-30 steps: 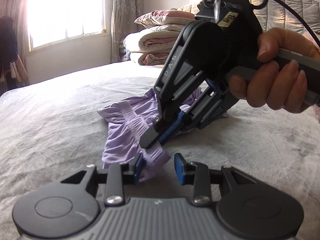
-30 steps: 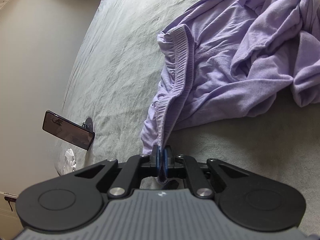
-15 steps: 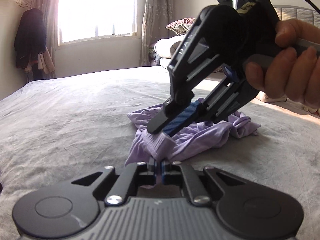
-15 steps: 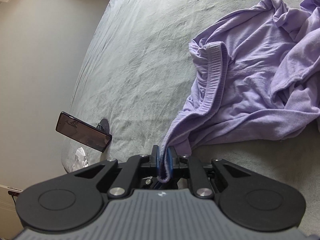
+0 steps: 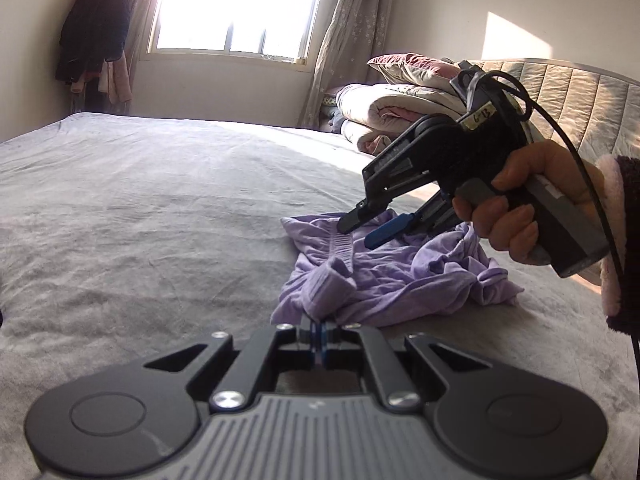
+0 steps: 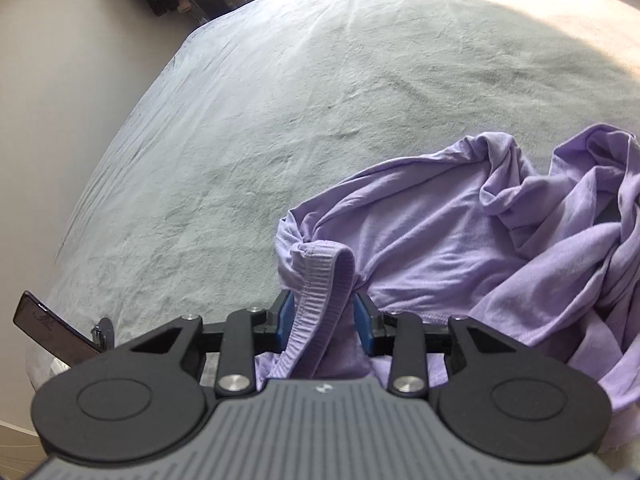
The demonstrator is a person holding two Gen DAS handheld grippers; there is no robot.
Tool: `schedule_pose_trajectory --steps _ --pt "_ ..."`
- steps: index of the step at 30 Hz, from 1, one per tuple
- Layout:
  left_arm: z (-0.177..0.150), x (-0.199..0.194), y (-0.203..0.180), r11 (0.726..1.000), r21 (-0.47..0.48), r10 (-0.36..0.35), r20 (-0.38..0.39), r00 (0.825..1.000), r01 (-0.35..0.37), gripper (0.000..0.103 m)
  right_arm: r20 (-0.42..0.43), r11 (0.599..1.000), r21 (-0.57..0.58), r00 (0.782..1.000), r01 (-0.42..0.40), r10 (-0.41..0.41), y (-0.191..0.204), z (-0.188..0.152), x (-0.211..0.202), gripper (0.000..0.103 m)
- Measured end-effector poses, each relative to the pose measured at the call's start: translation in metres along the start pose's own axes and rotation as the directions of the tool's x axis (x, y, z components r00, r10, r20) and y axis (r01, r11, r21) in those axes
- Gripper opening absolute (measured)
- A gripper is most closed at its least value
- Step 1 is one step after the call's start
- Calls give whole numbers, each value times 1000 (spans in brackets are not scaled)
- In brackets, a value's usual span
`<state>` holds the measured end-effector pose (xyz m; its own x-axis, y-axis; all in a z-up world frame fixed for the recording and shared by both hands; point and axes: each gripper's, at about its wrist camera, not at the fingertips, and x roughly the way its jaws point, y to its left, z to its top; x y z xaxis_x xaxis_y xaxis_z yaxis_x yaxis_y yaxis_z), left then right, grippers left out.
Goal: Fold clothes
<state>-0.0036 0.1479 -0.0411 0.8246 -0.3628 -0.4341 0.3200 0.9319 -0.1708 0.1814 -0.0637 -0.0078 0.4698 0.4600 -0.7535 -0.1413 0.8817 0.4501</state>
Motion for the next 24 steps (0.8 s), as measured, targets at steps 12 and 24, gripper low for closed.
schedule_pose_trajectory --steps 12,24 --pt "0 -7 3 1000 8 -10 -4 1000 10 5 27 992 -119 999 30 -27 1 12 24 38" --pt "8 -17 20 992 -126 7 24 1000 -3 2 -5 998 -61 999 -34 34 26 25 17 7"
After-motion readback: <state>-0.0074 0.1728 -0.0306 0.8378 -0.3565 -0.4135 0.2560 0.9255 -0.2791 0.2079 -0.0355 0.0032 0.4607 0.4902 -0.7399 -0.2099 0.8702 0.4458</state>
